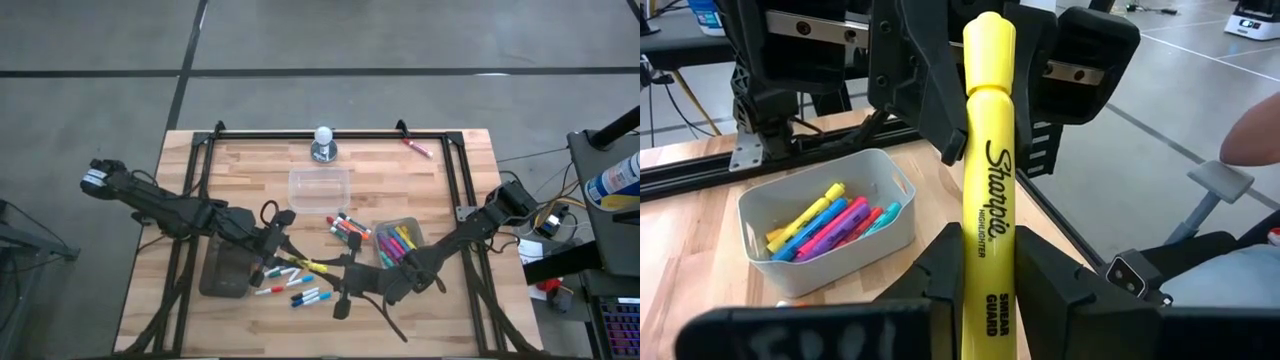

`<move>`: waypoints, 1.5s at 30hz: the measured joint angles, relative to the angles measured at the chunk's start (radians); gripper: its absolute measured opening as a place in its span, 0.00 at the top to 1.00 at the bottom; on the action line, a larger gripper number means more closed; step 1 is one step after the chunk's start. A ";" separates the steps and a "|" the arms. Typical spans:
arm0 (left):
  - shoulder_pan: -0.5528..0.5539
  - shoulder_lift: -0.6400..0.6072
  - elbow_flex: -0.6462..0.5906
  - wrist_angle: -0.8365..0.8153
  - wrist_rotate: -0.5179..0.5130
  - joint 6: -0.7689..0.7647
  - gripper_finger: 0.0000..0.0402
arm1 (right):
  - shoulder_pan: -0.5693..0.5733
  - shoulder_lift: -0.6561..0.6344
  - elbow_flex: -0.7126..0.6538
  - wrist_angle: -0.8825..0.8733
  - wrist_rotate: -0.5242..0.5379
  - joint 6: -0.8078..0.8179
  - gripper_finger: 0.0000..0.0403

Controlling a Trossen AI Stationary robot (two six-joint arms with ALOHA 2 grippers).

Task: Pick & Place Markers
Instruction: Put the yellow highlighter into the gray bin

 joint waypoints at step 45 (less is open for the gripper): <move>0.003 0.001 -0.001 -0.015 -0.011 -0.017 0.85 | -0.048 0.000 0.018 -0.002 -0.100 0.035 0.84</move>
